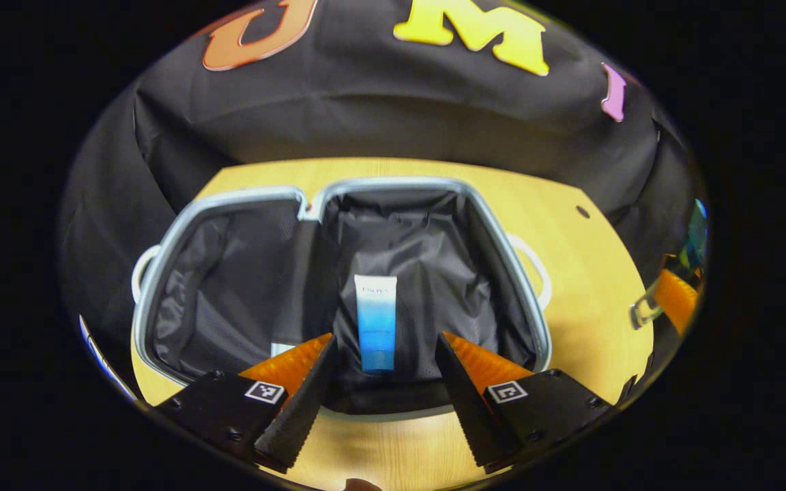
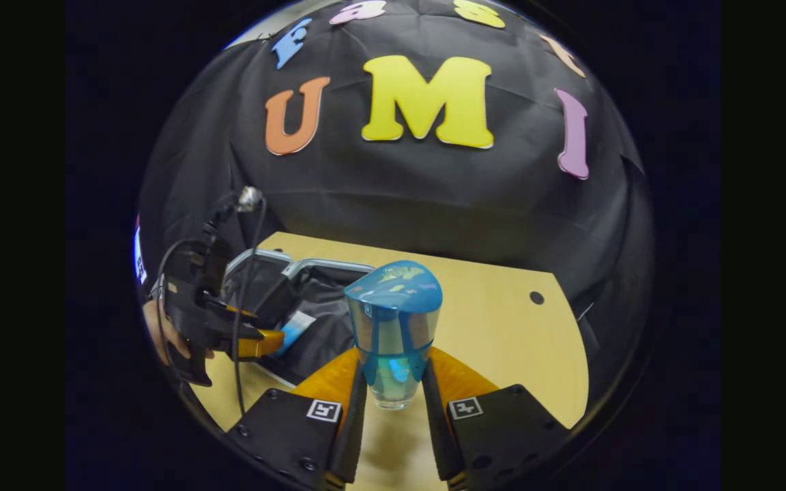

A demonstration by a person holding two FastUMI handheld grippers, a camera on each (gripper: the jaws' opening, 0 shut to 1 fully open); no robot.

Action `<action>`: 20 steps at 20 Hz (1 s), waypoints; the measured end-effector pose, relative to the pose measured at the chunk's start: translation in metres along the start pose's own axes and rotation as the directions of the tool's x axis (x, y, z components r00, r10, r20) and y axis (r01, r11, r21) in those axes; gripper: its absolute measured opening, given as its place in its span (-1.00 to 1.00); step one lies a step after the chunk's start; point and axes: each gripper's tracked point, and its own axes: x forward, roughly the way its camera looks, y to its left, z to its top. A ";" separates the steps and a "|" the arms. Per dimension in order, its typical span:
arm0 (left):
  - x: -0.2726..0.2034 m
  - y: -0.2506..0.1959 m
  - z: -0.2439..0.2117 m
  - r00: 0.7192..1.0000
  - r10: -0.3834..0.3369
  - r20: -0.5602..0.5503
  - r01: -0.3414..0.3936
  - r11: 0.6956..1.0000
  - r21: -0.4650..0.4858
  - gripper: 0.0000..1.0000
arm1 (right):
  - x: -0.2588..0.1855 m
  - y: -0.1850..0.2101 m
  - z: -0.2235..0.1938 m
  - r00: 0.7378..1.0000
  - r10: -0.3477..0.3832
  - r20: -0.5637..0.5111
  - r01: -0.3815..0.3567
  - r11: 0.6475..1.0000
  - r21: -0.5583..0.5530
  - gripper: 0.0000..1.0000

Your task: First open the suitcase, pack the skin care products into it, and then close the suitcase.

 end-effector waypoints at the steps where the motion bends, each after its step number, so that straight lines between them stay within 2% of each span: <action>1: -0.013 0.005 0.005 0.999 0.000 0.048 0.000 1.000 0.013 0.87 | 0.004 0.013 -0.002 1.000 0.020 -0.010 -0.020 1.000 -0.009 -0.19; 5: -0.067 0.025 0.010 0.975 0.017 0.222 -0.017 1.000 -0.001 0.89 | 0.027 0.053 -0.016 0.996 0.070 -0.056 -0.072 0.997 -0.027 -0.19; 8: -0.095 0.043 -0.006 0.955 0.026 0.297 -0.017 0.999 -0.033 0.89 | 0.054 0.078 -0.025 0.991 0.089 -0.099 -0.090 0.996 -0.013 -0.19; 10: -0.112 0.055 -0.022 0.952 0.028 0.306 -0.014 0.999 -0.049 0.94 | 0.067 0.093 -0.034 0.987 0.093 -0.129 -0.093 0.996 0.004 -0.19; 13: -0.126 0.082 -0.043 0.952 0.073 0.297 -0.058 0.996 -0.061 0.94 | 0.092 0.111 -0.051 0.977 0.096 -0.190 -0.088 0.995 0.050 -0.19; 17: -0.133 0.115 -0.055 0.950 0.129 0.285 -0.102 0.989 -0.108 0.94 | 0.117 0.124 -0.075 0.960 0.066 -0.271 -0.043 0.995 0.088 -0.20; 20: -0.132 0.128 -0.054 0.946 0.146 0.290 -0.108 0.984 -0.142 0.94 | 0.134 0.120 -0.085 0.948 0.035 -0.316 0.006 0.992 0.129 -0.20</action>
